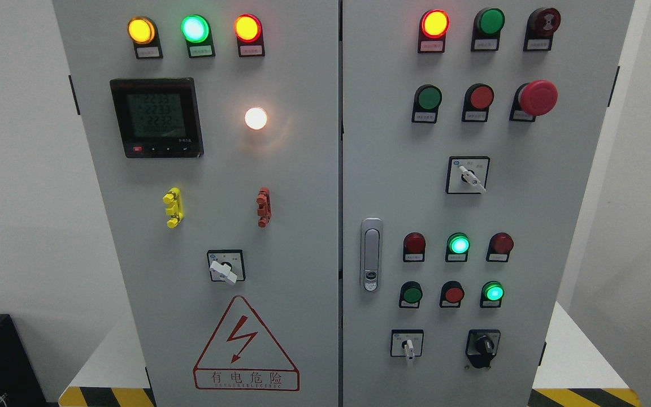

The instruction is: Flip black knob to close circuit

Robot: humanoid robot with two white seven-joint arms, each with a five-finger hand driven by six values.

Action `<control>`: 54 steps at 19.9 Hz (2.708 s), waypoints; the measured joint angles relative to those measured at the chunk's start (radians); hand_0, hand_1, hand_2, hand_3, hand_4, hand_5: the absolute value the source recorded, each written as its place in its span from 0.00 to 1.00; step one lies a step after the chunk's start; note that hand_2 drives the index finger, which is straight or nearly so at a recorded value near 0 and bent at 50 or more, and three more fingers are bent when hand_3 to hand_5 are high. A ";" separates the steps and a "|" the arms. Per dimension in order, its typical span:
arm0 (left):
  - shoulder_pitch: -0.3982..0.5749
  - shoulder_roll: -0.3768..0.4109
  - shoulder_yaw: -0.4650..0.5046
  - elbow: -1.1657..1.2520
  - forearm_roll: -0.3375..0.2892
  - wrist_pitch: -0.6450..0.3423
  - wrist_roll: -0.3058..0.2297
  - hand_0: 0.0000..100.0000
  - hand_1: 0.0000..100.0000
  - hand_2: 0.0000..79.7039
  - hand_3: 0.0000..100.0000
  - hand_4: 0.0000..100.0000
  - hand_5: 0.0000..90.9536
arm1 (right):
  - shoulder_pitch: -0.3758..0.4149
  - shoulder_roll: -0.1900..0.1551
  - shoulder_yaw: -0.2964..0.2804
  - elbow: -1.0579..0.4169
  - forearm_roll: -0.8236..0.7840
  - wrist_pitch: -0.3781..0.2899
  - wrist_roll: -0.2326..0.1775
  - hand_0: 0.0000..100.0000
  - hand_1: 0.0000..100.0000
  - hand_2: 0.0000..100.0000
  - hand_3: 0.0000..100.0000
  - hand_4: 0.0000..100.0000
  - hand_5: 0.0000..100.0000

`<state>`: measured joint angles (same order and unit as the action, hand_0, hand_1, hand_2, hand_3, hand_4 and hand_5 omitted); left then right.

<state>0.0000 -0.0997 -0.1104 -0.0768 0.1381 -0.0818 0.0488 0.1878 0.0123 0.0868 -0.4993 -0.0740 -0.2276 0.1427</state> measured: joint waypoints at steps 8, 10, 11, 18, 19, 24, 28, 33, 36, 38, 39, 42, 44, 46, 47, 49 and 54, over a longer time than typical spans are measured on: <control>0.000 0.000 0.000 0.000 0.000 0.000 0.000 0.12 0.56 0.00 0.00 0.00 0.00 | 0.093 -0.006 0.015 -0.289 0.181 0.000 -0.110 0.00 0.22 0.40 0.56 0.44 0.19; 0.000 0.000 0.000 0.000 0.000 0.000 0.000 0.12 0.56 0.00 0.00 0.00 0.00 | 0.107 -0.007 0.016 -0.358 0.223 0.000 -0.124 0.00 0.22 0.44 0.62 0.47 0.23; 0.000 0.000 0.000 0.000 0.000 0.000 0.000 0.12 0.56 0.00 0.00 0.00 0.00 | 0.112 -0.008 0.015 -0.389 0.244 0.000 -0.129 0.00 0.21 0.46 0.66 0.50 0.26; 0.000 0.000 0.000 0.000 0.000 0.000 0.000 0.12 0.56 0.00 0.00 0.00 0.00 | 0.131 -0.010 -0.011 -0.598 0.380 0.006 -0.143 0.00 0.20 0.57 0.78 0.60 0.41; 0.000 0.000 0.000 0.000 0.000 0.000 0.000 0.12 0.56 0.00 0.00 0.00 0.00 | 0.132 -0.010 -0.017 -0.622 0.402 0.007 -0.144 0.00 0.20 0.59 0.81 0.61 0.44; 0.000 0.000 0.000 0.000 0.000 0.000 0.000 0.12 0.56 0.00 0.00 0.00 0.00 | 0.133 -0.011 -0.044 -0.750 0.522 0.034 -0.144 0.00 0.14 0.74 0.92 0.70 0.62; 0.000 0.000 0.000 0.000 0.000 0.000 0.000 0.12 0.56 0.00 0.00 0.00 0.00 | 0.134 -0.011 -0.076 -0.854 0.669 0.057 -0.137 0.00 0.07 0.84 1.00 0.80 0.78; 0.000 0.000 0.000 0.000 0.000 0.000 0.000 0.12 0.56 0.00 0.00 0.00 0.00 | 0.138 -0.012 -0.107 -0.992 0.811 0.106 -0.075 0.00 0.00 0.86 1.00 0.83 0.82; 0.000 0.000 0.000 0.000 0.000 0.000 0.000 0.12 0.56 0.00 0.00 0.00 0.00 | 0.137 -0.012 -0.122 -1.063 0.876 0.128 -0.042 0.00 0.00 0.87 1.00 0.83 0.83; 0.000 0.000 0.000 0.000 0.000 0.000 0.000 0.12 0.56 0.00 0.00 0.00 0.00 | 0.136 -0.012 -0.131 -1.109 0.913 0.153 -0.027 0.00 0.00 0.87 1.00 0.84 0.83; 0.000 0.000 0.000 0.000 0.000 0.000 0.000 0.12 0.56 0.00 0.00 0.00 0.00 | 0.135 -0.012 -0.135 -1.130 0.931 0.166 -0.021 0.00 0.00 0.87 1.00 0.84 0.84; 0.000 0.000 0.000 0.000 0.000 0.000 0.000 0.12 0.56 0.00 0.00 0.00 0.00 | 0.129 -0.012 -0.145 -1.191 0.987 0.215 -0.002 0.00 0.00 0.87 1.00 0.85 0.84; 0.000 0.000 0.000 0.000 0.000 0.000 0.000 0.12 0.56 0.00 0.00 0.00 0.00 | 0.123 -0.012 -0.150 -1.228 1.022 0.255 0.009 0.00 0.00 0.88 1.00 0.85 0.84; 0.000 0.000 0.000 0.000 0.000 0.000 0.000 0.12 0.56 0.00 0.00 0.00 0.00 | 0.113 -0.012 -0.153 -1.267 1.053 0.290 0.031 0.00 0.00 0.88 1.00 0.86 0.85; 0.000 0.000 0.000 0.000 0.000 0.000 0.000 0.12 0.56 0.00 0.00 0.00 0.00 | 0.107 -0.012 -0.153 -1.284 1.065 0.303 0.039 0.00 0.00 0.88 1.00 0.86 0.85; 0.000 0.000 0.000 0.000 0.000 0.000 0.000 0.12 0.56 0.00 0.00 0.00 0.00 | 0.094 -0.012 -0.152 -1.316 1.086 0.335 0.050 0.00 0.00 0.89 1.00 0.87 0.88; 0.000 0.000 0.000 0.000 0.000 0.000 0.000 0.12 0.56 0.00 0.00 0.00 0.00 | 0.058 -0.012 -0.135 -1.382 1.129 0.391 0.083 0.00 0.00 0.89 1.00 0.89 0.92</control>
<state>0.0000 -0.0997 -0.1104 -0.0768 0.1381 -0.0814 0.0488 0.2462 0.0001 -0.0477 -1.8813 1.0548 0.1636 0.2256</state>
